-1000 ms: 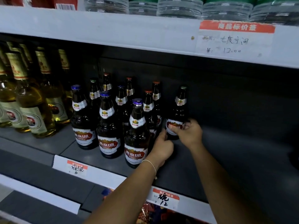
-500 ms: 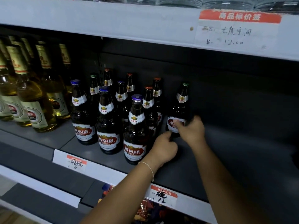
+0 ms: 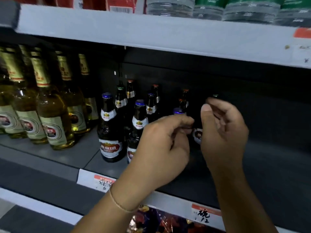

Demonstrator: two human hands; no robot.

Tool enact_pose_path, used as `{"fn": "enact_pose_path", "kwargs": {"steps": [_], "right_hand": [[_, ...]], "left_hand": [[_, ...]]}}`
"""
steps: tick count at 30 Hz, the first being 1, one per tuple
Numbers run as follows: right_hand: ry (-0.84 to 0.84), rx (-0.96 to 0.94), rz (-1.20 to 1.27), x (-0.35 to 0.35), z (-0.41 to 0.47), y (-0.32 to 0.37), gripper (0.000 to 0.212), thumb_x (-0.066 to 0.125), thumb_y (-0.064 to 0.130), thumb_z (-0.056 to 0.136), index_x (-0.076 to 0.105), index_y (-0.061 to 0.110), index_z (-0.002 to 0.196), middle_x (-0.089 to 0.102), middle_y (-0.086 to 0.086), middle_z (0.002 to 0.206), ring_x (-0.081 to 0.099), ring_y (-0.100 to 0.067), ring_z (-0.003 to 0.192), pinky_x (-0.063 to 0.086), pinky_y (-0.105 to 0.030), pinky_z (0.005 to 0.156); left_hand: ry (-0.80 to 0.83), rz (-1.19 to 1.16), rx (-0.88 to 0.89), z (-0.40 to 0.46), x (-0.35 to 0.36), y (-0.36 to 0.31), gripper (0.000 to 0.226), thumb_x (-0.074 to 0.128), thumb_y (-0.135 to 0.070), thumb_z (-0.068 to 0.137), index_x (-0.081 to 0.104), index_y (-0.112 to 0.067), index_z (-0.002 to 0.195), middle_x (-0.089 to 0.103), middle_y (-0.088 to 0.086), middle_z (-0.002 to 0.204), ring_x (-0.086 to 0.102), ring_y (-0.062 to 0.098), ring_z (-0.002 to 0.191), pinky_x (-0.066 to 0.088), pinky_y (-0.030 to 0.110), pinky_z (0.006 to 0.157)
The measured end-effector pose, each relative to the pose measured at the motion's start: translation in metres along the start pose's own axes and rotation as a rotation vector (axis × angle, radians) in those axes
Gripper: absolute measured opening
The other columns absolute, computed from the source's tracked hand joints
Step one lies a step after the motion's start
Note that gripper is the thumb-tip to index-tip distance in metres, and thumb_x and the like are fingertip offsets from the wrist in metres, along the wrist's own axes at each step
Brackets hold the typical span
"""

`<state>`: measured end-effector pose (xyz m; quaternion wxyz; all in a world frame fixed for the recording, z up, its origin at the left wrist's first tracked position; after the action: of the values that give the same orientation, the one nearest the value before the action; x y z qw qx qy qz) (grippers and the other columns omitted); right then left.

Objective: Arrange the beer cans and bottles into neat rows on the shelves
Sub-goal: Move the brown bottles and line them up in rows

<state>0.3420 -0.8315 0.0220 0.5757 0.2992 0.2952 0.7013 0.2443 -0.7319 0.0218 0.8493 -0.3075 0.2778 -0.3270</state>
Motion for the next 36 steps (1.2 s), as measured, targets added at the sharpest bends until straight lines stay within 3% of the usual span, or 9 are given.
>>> {"fn": "enact_pose_path", "kwargs": {"steps": [5,12,16,20,23,26,29,32,36], "right_hand": [[-0.023,-0.06,0.012,0.062,-0.021,0.025,0.019,0.062,0.02,0.091,0.064,0.018,0.11,0.07,0.002,0.109,0.067,-0.008,0.1,0.053,-0.022,0.088],[0.109,-0.002,-0.087,0.127,-0.066,0.022,0.026,0.066,0.017,0.091,0.066,0.015,0.117,0.071,0.014,0.107,0.067,0.003,0.1,0.052,-0.014,0.085],[0.21,0.014,-0.374,0.15,-0.108,-0.011,0.026,0.068,0.031,0.089,0.071,0.021,0.113,0.063,0.029,0.09,0.061,0.018,0.084,0.05,-0.006,0.071],[0.09,-0.041,-0.472,0.138,-0.121,-0.029,0.023,0.064,0.039,0.088,0.07,0.021,0.101,0.065,0.015,0.081,0.063,0.004,0.076,0.048,-0.008,0.067],[-0.048,-0.07,-0.475,0.127,-0.109,-0.018,0.021,0.064,0.045,0.088,0.064,0.027,0.099,0.064,0.011,0.082,0.064,-0.004,0.075,0.052,-0.016,0.067],[-0.101,-0.188,-0.532,0.122,-0.082,0.009,0.009,0.062,0.038,0.091,0.058,0.036,0.098,0.063,0.009,0.078,0.062,-0.006,0.072,0.046,-0.008,0.065],[-0.014,-0.275,-0.626,0.123,-0.044,0.038,0.01,0.059,0.034,0.088,0.065,0.03,0.095,0.063,0.009,0.079,0.06,-0.005,0.069,0.047,-0.009,0.067],[0.203,-0.206,-0.816,0.123,-0.003,0.062,0.015,0.064,0.029,0.089,0.071,0.022,0.099,0.063,0.009,0.074,0.058,-0.006,0.065,0.042,-0.011,0.064],[0.534,-0.024,-1.014,0.122,0.064,0.051,0.027,0.059,0.027,0.093,0.065,0.028,0.12,0.068,0.002,0.112,0.061,-0.017,0.103,0.042,-0.023,0.086]], "left_hand": [[-0.089,-0.085,-0.017,0.005,-0.069,0.026,0.03,0.051,-0.013,0.087,0.068,-0.02,0.11,0.071,-0.004,0.102,0.068,0.005,0.096,0.056,0.024,0.084],[-0.368,-0.272,0.013,0.022,-0.155,0.076,0.025,0.048,-0.007,0.093,0.064,-0.01,0.113,0.069,0.003,0.111,0.068,0.014,0.1,0.055,0.028,0.086],[-0.466,-0.355,-0.245,0.034,-0.174,0.15,0.023,0.049,-0.009,0.096,0.063,-0.024,0.106,0.066,0.004,0.116,0.064,0.017,0.106,0.052,0.036,0.095],[-0.356,-0.453,-0.63,0.045,-0.162,0.209,0.02,0.049,-0.011,0.099,0.065,-0.022,0.095,0.067,0.002,0.1,0.061,0.022,0.103,0.05,0.028,0.081],[-0.275,-0.52,-0.733,0.05,-0.151,0.218,0.019,0.047,-0.016,0.101,0.065,-0.018,0.096,0.068,0.001,0.091,0.063,0.022,0.097,0.05,0.026,0.074],[-0.333,-0.453,-0.548,0.064,-0.16,0.19,0.018,0.052,-0.019,0.099,0.066,-0.027,0.092,0.069,-0.005,0.095,0.065,0.017,0.098,0.049,0.027,0.082],[-0.302,-0.1,-0.163,0.077,-0.167,0.13,0.011,0.057,-0.024,0.094,0.066,-0.031,0.097,0.066,-0.013,0.091,0.06,-0.004,0.083,0.044,0.011,0.076],[-0.098,0.25,0.087,0.088,-0.152,0.083,0.027,0.053,-0.029,0.086,0.072,-0.021,0.103,0.068,-0.004,0.079,0.061,0.006,0.07,0.041,0.009,0.065],[0.19,0.55,0.041,0.116,-0.126,0.062,0.031,0.056,-0.031,0.092,0.064,-0.023,0.122,0.068,0.002,0.117,0.062,0.021,0.106,0.047,0.025,0.089]]}}
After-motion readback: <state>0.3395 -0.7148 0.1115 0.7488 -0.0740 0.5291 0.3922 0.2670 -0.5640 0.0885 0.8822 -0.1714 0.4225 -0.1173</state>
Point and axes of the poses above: each hand's wrist, its own z-axis towards the middle knuckle, its own x-axis out of the palm, y = z × x, the point moved 3 cm from there along z, towards the middle knuckle
